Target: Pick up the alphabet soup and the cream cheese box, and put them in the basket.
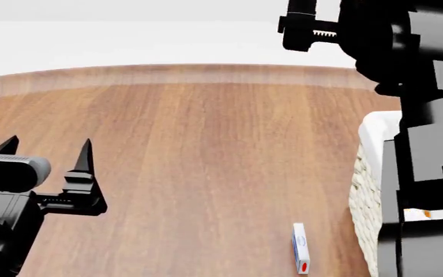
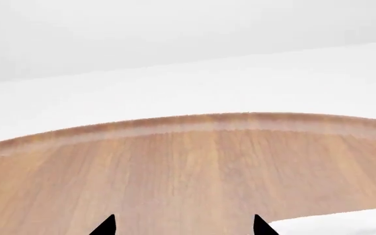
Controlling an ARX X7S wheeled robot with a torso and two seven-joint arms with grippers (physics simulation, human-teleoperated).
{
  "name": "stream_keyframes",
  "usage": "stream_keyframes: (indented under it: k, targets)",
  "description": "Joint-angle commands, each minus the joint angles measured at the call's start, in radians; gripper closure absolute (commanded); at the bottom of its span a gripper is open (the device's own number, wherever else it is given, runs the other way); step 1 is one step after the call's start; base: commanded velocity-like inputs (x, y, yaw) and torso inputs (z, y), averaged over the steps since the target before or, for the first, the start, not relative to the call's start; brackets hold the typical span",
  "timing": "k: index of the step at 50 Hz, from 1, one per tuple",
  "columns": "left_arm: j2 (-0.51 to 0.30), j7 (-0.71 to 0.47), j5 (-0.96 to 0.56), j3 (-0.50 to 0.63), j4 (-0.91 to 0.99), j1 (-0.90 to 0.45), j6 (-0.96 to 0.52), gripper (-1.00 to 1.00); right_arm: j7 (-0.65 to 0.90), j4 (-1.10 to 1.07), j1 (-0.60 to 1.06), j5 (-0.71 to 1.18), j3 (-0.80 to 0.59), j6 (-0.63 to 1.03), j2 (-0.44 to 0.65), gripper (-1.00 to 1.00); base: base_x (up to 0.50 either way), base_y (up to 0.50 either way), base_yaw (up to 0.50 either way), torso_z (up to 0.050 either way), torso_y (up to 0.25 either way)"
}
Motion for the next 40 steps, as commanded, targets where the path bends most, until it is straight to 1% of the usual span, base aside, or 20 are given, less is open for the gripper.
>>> stream_keyframes:
  k: [1, 7, 14, 23, 29, 33, 40]
  targets:
    - [-0.001, -0.003, -0.004, 0.003, 0.001, 0.002, 0.002, -1.00, -0.151, 0.064, 0.001, -0.123, 0.033, -0.023, -0.118, -1.00, 0.00, 0.00, 0.00, 0.000, 0.000]
    - [-0.004, -0.005, -0.006, 0.003, 0.005, 0.001, 0.001, -1.00, -0.194, 0.064, -0.024, -0.248, 0.146, -0.024, -0.162, -1.00, 0.00, 0.00, 0.00, 0.000, 0.000]
    - [-0.007, -0.009, -0.011, 0.003, 0.014, 0.000, -0.004, -1.00, -0.227, 0.064, -0.058, -0.382, 0.252, -0.019, -0.181, -1.00, 0.00, 0.00, 0.00, 0.000, 0.000]
    - [-0.009, -0.012, -0.014, 0.005, 0.017, -0.003, -0.007, -1.00, -0.246, 0.064, -0.113, -0.481, 0.369, -0.025, -0.184, -1.00, 0.00, 0.00, 0.00, 0.000, 0.000]
    - [-0.010, -0.013, -0.016, 0.006, 0.018, -0.004, -0.006, -1.00, -0.269, 0.064, -0.164, -0.497, 0.402, -0.022, -0.188, -1.00, 0.00, 0.00, 0.00, 0.000, 0.000]
    - [-0.011, -0.013, -0.016, 0.007, 0.014, -0.003, -0.002, -1.00, -0.266, 0.064, -0.193, -0.487, 0.397, -0.024, -0.188, -1.00, 0.00, 0.00, 0.00, 0.000, 0.000]
    - [-0.010, -0.014, -0.015, 0.012, 0.012, -0.004, 0.000, -1.00, -0.264, 0.064, -0.256, -0.512, 0.429, -0.028, -0.188, -1.00, 0.00, 0.00, 0.00, 0.000, 0.000]
